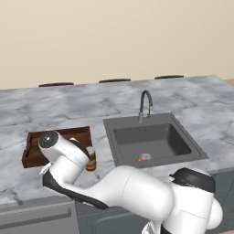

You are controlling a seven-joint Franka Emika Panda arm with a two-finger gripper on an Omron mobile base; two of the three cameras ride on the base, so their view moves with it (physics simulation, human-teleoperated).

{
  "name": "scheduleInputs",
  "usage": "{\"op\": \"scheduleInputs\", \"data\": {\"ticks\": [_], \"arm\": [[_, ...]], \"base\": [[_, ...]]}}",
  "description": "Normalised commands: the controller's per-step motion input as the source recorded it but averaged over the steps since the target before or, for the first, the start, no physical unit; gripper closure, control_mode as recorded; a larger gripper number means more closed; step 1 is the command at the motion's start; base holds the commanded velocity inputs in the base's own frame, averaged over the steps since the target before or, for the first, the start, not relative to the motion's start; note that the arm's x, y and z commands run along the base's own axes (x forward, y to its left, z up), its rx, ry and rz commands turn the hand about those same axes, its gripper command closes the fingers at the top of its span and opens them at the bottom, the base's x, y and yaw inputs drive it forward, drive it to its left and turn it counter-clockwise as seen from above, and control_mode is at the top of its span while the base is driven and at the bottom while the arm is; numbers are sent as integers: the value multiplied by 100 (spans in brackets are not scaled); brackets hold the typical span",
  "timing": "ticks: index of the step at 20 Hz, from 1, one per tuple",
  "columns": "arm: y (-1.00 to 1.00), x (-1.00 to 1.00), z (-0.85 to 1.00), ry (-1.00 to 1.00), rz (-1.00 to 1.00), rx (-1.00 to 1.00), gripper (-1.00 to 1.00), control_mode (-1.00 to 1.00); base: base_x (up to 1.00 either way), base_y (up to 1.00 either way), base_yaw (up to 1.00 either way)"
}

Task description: Pick up all produce items and place them in the sink. Turn on the sink faucet to wash them. Then turn the sink off and put them in the tray.

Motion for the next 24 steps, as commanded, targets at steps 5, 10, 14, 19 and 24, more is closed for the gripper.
{"op": "scheduleInputs", "data": {"ticks": [5,10,14,19,24], "arm": [[-2,10,-9,0,0,0,-100,-100],[-5,8,-14,0,0,0,-100,-100],[-6,9,-14,0,0,0,-100,-100],[-4,11,-13,0,0,0,-100,-100],[-2,11,-14,0,0,0,-100,-100]], "base": [[0,0,0],[0,0,0],[0,0,0],[0,0,0],[0,0,0]]}}
